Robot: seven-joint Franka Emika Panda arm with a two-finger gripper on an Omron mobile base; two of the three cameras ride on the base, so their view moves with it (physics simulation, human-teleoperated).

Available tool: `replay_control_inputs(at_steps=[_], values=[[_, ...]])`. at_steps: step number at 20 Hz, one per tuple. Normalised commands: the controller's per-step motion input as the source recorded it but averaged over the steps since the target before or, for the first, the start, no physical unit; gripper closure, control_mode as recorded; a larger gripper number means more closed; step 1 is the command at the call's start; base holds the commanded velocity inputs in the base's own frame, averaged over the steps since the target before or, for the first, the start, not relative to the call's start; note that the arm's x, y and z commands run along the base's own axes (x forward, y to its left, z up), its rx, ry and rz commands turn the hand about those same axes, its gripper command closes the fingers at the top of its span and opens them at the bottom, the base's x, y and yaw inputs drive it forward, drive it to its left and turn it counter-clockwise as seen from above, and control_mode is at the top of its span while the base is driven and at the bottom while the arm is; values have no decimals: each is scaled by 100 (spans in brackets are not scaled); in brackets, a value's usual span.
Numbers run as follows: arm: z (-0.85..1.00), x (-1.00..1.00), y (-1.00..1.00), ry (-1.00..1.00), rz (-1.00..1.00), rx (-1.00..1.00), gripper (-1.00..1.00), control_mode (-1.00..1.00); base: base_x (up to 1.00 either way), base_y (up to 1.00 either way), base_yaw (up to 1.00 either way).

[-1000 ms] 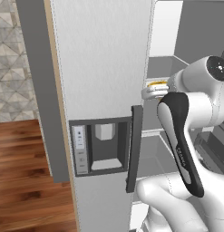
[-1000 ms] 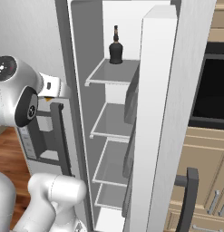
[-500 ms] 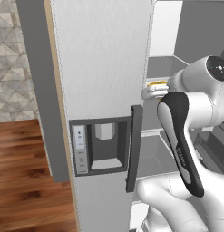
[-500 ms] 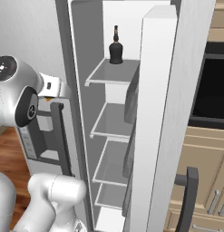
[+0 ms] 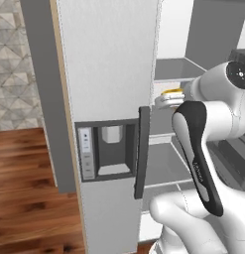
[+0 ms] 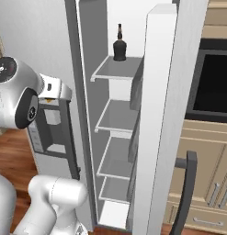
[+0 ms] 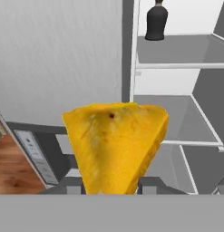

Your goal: Pick the cheese from the fridge and the cheese grater from the cabinet and place them next to the salad bowl.

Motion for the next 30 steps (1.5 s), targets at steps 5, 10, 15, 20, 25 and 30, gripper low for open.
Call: replay_control_inputs(at_steps=[5,10,15,20,25,30], values=[[0,0,0,0,0,0,100,100,-39,4,2],[0,0,0,0,0,0,100,100,-37,4,24],[0,0,0,0,0,0,100,100,-18,9,56],[0,0,0,0,0,0,100,100,-8,6,64],[0,0,0,0,0,0,100,100,-1,7,71],[0,0,0,0,0,0,100,100,13,5,70]])
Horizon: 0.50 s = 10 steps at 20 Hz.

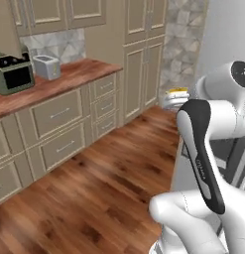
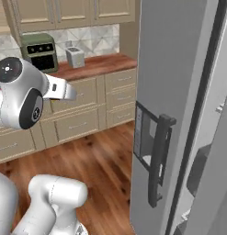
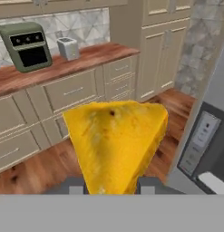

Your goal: Pick the cheese from the fridge and the cheese grater from the cabinet and place them next to the salad bowl.

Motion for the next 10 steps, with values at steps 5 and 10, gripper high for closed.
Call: replay_control_inputs(at_steps=[5,10], values=[[0,0,0,0,0,0,100,100,30,9,63],[0,0,0,0,0,0,100,100,46,11,52]])
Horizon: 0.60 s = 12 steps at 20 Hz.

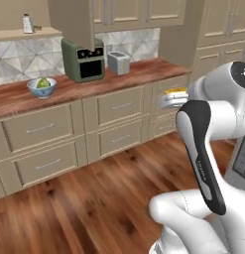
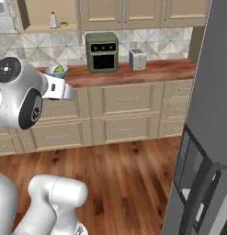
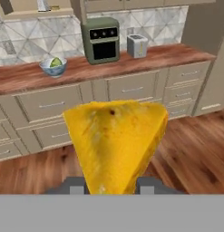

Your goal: Pick the cheese from the fridge and the cheese grater from the cabinet and place them next to the salad bowl.

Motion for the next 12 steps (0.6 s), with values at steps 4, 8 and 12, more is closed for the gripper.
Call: replay_control_inputs(at_steps=[4,8,12], values=[[0,0,0,0,0,0,100,100,63,10,42],[0,0,0,0,0,0,100,100,75,7,34],[0,0,0,0,0,0,100,100,84,5,26]])
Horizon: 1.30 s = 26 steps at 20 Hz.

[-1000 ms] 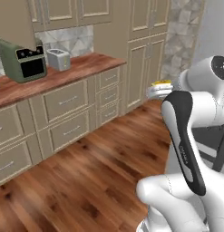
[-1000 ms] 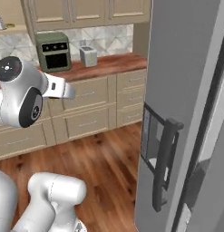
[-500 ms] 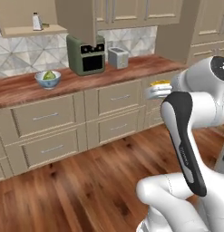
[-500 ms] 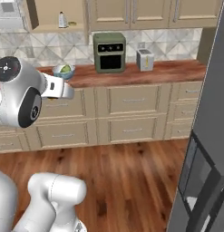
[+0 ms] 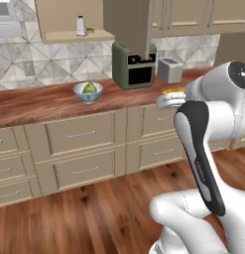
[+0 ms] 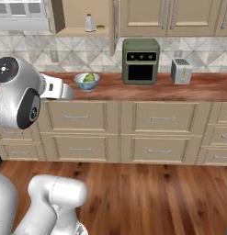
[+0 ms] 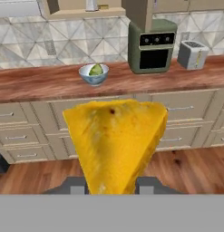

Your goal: Pick the cheese from the fridge and the cheese grater from the cabinet and place them next to the salad bowl.

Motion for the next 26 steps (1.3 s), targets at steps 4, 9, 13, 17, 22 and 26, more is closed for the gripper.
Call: replay_control_inputs(at_steps=[4,9,13,17,22,26], values=[[0,0,0,0,0,0,100,100,84,7,25],[0,0,0,0,0,0,100,100,84,6,23],[0,0,0,0,0,0,100,100,81,7,11],[0,0,0,0,0,0,100,100,71,20,5],[0,0,0,0,0,0,100,100,60,40,0],[0,0,0,0,0,0,100,100,63,47,0]])
